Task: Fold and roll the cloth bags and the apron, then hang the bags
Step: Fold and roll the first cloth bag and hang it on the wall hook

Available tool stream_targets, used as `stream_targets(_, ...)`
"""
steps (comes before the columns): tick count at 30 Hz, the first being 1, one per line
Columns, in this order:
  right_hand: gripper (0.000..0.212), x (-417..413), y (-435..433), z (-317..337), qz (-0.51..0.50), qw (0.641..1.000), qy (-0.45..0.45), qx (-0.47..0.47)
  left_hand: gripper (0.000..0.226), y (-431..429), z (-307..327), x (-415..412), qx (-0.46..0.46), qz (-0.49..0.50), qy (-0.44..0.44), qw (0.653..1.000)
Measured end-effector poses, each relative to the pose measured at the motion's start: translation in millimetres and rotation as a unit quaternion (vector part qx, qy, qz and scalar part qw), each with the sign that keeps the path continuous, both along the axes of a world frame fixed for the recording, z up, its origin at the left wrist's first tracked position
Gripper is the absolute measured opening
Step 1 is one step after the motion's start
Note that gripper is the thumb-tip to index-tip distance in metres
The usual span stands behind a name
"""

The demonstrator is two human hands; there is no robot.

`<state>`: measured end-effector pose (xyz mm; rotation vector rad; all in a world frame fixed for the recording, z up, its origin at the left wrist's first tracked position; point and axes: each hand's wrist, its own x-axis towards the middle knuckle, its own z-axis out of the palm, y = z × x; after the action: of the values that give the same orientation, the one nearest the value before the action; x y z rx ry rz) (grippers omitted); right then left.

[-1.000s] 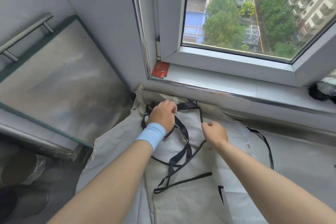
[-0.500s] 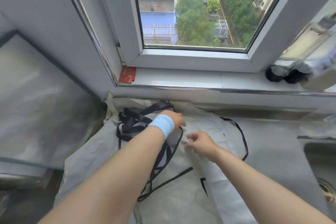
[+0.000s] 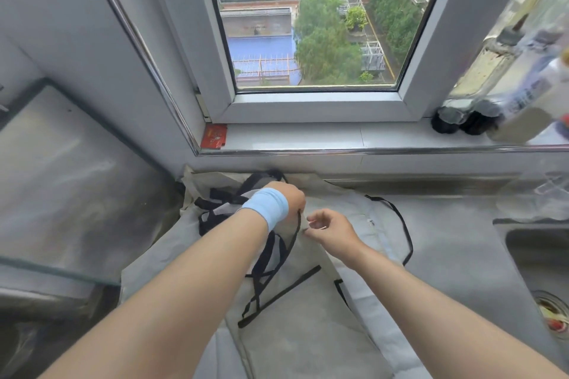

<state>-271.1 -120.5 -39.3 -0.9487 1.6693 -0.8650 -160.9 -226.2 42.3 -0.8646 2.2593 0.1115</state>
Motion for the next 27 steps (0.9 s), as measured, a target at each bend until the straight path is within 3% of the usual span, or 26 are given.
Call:
stream_targets(3,0.006,-4.3,10.5,-3.7,0.061,0.995,0.04,0.063,0.047,-4.1,9.6,8.8,-0.057,-0.014,0.038,0.998)
stream_targets(8,0.009,-9.9,16.2,-7.6,0.047,0.99,0.089,0.096,0.053,0.7,7.0,21.1,-0.145,0.013,0.137,0.98)
stream_targets(11,0.028,-16.3,19.8,-10.7,0.052,0.972,0.192,0.127,0.076,14.9,-8.0,25.7,-0.118,0.088,0.264,0.953)
stream_targets(14,0.059,-14.3,23.9,-15.4,0.066,0.943,0.317,0.075,0.063,37.8,-27.8,38.6,-0.076,0.16,0.302,0.937)
stream_targets(17,0.07,-4.0,20.6,-18.2,0.147,0.875,0.453,-0.082,0.035,59.7,-46.3,65.4,-0.05,0.257,0.288,0.921)
stream_targets(19,0.071,4.6,16.6,-24.9,0.244,0.825,0.492,-0.135,0.029,68.9,-56.9,88.0,-0.027,0.326,0.269,0.906)
stream_targets(22,0.064,21.4,7.7,-35.2,0.39,0.78,0.487,-0.05,0.024,78.6,-65.1,122.0,-0.002,0.405,0.21,0.89)
stream_targets(24,0.05,35.2,-1.2,-32.7,0.405,0.753,0.518,-0.006,0.016,81.0,-64.6,143.8,0.011,0.461,0.109,0.881)
stream_targets(26,0.032,55.7,-16.1,-24.3,0.351,0.745,0.566,-0.041,0.01,79.7,-64.2,164.5,0.038,0.508,0.028,0.86)
stream_targets(27,0.025,63.9,-22.4,-17.3,0.317,0.75,0.576,-0.07,0.013,77.0,-64.6,169.5,0.046,0.518,0.027,0.854)
